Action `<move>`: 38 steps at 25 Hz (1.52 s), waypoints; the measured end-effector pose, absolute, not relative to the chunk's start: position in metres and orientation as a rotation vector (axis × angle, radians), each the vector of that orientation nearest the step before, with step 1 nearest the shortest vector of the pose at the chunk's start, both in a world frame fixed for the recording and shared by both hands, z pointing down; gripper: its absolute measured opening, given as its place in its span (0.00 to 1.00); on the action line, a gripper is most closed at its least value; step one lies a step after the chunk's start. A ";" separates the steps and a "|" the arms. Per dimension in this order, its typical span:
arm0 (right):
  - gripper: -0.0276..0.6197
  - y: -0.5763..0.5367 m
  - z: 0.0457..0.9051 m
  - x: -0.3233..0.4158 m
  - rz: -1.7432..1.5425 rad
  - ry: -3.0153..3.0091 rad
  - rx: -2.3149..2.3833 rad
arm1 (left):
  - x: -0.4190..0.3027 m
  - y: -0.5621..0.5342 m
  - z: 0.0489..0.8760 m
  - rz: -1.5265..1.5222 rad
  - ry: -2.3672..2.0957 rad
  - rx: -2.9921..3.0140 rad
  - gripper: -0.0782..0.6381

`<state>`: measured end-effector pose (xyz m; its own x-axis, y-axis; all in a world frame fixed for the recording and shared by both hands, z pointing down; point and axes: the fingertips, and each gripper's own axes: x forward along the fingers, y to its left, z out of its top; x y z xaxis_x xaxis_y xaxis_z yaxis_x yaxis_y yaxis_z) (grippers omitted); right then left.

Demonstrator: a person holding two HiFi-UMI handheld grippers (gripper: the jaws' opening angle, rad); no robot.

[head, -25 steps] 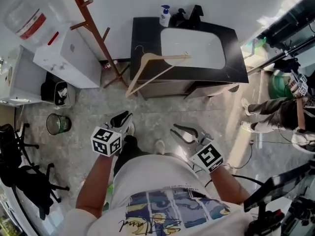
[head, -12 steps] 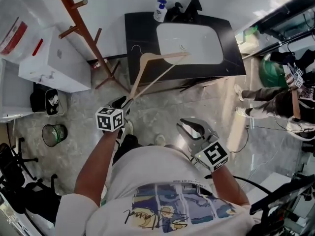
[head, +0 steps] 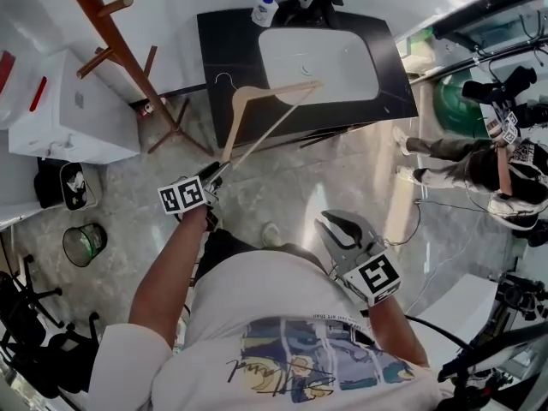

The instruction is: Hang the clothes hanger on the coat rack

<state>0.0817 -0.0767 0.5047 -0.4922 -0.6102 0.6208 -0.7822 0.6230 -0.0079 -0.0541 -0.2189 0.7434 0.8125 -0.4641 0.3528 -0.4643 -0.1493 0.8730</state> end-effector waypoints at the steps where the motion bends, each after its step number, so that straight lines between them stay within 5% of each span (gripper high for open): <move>1: 0.14 -0.077 0.504 0.082 0.389 -2.258 1.095 | -0.051 -0.220 0.745 -0.050 -0.689 1.742 0.42; 8: 0.14 -0.074 0.498 0.087 0.413 -2.217 1.138 | -0.034 -0.229 0.744 -0.322 -0.568 1.573 0.41; 17: 0.14 -0.074 0.498 0.100 0.403 -2.196 1.118 | -0.022 -0.240 0.744 -0.428 -0.546 1.506 0.19; 38: 0.14 -0.087 0.504 0.118 0.303 -2.375 0.942 | -0.044 -0.240 0.626 -0.327 -0.711 1.995 0.17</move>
